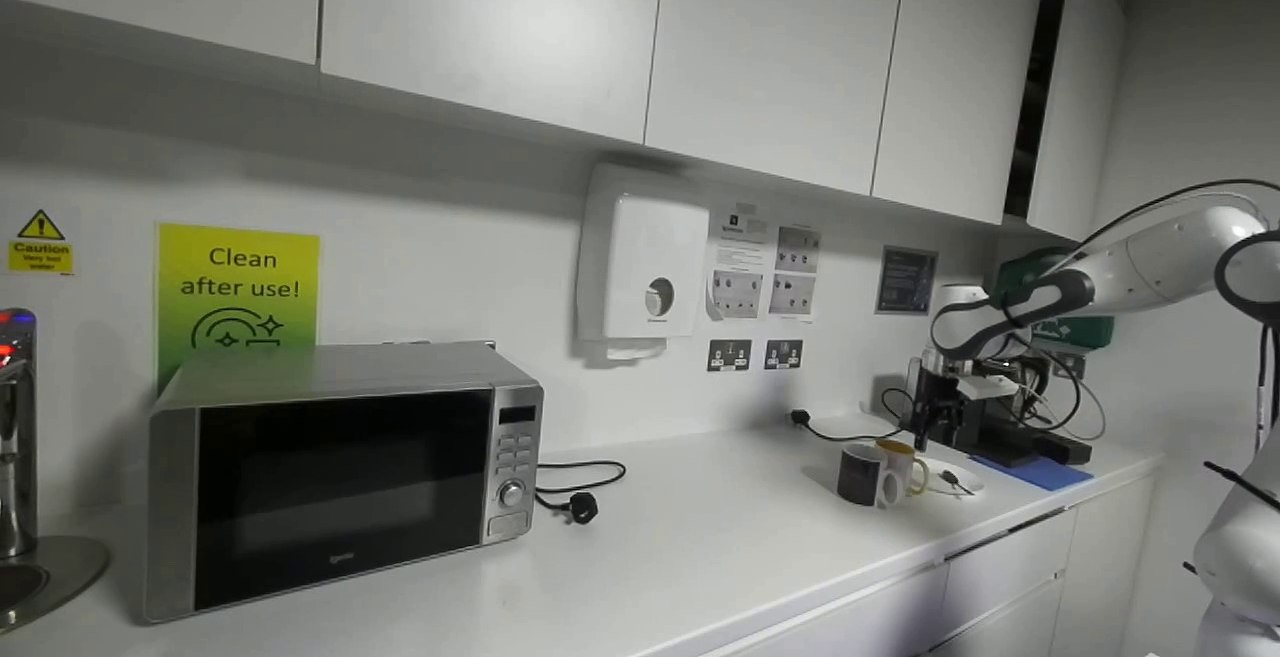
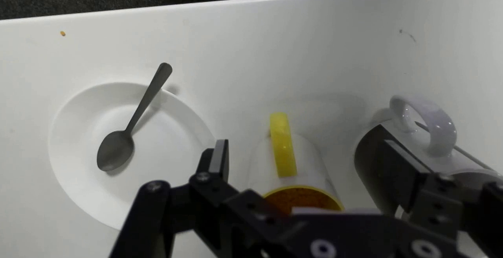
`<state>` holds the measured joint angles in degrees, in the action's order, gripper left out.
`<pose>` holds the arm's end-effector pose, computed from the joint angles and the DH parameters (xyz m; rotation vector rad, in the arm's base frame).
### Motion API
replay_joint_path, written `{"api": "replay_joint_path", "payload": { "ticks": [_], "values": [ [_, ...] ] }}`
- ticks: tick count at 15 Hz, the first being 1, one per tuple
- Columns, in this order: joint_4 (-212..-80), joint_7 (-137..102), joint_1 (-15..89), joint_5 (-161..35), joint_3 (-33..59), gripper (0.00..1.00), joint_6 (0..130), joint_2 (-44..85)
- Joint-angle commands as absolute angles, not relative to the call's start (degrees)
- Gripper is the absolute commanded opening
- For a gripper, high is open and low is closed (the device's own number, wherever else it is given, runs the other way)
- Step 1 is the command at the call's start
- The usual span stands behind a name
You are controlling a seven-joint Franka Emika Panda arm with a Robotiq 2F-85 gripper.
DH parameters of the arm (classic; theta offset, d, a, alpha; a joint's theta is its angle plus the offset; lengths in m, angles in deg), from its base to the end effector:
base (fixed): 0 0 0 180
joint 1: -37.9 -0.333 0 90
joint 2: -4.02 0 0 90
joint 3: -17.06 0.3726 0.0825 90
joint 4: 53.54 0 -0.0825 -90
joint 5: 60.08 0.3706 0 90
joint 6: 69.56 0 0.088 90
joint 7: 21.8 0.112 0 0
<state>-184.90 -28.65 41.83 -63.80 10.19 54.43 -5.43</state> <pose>0.4614 -0.0930 0.4789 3.1010 -0.0501 0.0461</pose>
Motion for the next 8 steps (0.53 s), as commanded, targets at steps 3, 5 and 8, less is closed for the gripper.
{"api": "replay_joint_path", "payload": {
  "ticks": [3, 5, 8],
  "values": [
    [-182.53, -32.61, 42.36, -64.67, 10.24, 1.0, 55.57, -2.24],
    [-182.07, -33.18, 42.34, -64.89, 10.35, 1.0, 55.5, -1.78],
    [-181.55, -33.37, 42.33, -65.54, 10.51, 1.0, 55.4, -1.27]
  ]
}}
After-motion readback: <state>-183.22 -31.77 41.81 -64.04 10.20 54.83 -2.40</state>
